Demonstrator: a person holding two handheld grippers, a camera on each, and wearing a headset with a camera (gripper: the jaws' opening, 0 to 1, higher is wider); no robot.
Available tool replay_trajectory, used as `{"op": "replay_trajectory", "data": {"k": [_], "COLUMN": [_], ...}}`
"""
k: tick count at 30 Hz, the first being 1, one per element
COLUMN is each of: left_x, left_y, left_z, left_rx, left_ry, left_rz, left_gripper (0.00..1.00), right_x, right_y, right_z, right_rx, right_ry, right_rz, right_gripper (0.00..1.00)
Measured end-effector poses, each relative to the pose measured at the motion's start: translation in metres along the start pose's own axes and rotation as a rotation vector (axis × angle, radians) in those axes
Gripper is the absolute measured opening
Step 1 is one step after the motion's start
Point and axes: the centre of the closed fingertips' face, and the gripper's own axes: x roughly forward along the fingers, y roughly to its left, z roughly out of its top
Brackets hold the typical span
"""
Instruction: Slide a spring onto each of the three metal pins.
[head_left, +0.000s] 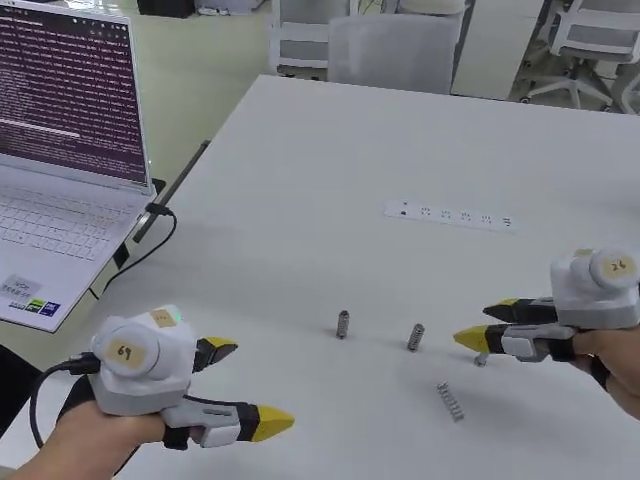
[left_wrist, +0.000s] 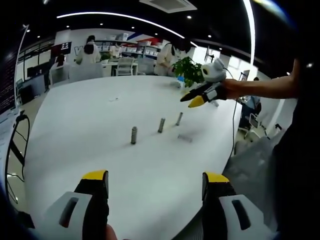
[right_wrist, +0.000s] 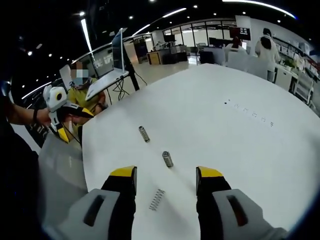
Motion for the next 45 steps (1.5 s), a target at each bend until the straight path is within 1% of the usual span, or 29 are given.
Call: {"op": "replay_trajectory", "data": {"k": [3, 7, 12, 17, 21, 26, 29, 32, 34, 35, 38, 45], "left_x": [0.004, 0.008, 0.013, 0.017, 0.019, 0.026, 0.032, 0.036, 0.04, 0.041, 0.047, 0.064], "left_y": [-0.002, -0.004, -0.006, -0.009, -0.009, -0.013, -0.017, -0.022, -0.024, -0.024, -0.03, -0.04], "left_z": [0.002, 0.006, 0.008, 0.012, 0.014, 0.018, 0.021, 0.024, 0.024, 0.024, 0.029, 0.037], "left_rx": [0.008, 0.015, 0.022, 0.032, 0.042, 0.058, 0.07, 0.082, 0.093, 0.097, 0.112, 0.153], "left_ry": [0.002, 0.001, 0.001, 0.002, 0.002, 0.002, 0.004, 0.009, 0.014, 0.016, 0.02, 0.03], "left_rz": [-0.009, -0.02, -0.033, -0.044, -0.049, -0.064, -0.081, -0.097, -0.11, -0.114, -0.134, -0.181], "left_gripper": [0.73, 0.73, 0.72, 0.72, 0.72, 0.71, 0.71, 0.71, 0.71, 0.71, 0.7, 0.7], "right_x": [-0.007, -0.018, -0.027, -0.031, -0.035, -0.038, -0.04, -0.042, -0.043, -0.045, -0.049, -0.055], "right_y": [0.0, 0.001, 0.002, 0.005, 0.008, 0.014, 0.019, 0.024, 0.023, 0.025, 0.027, 0.037], "right_z": [-0.007, -0.012, -0.02, -0.026, -0.029, -0.037, -0.042, -0.049, -0.053, -0.055, -0.061, -0.074], "right_rx": [0.017, 0.034, 0.052, 0.061, 0.072, 0.071, 0.079, 0.08, 0.083, 0.083, 0.098, 0.11], "right_ry": [-0.006, -0.029, -0.04, -0.042, -0.055, -0.049, -0.058, -0.052, -0.048, -0.047, -0.054, -0.048], "right_rz": [-0.008, -0.027, -0.044, -0.052, -0.053, -0.06, -0.064, -0.068, -0.067, -0.069, -0.074, -0.07], "right_gripper": [0.46, 0.47, 0.49, 0.5, 0.51, 0.53, 0.54, 0.56, 0.58, 0.58, 0.59, 0.61]}}
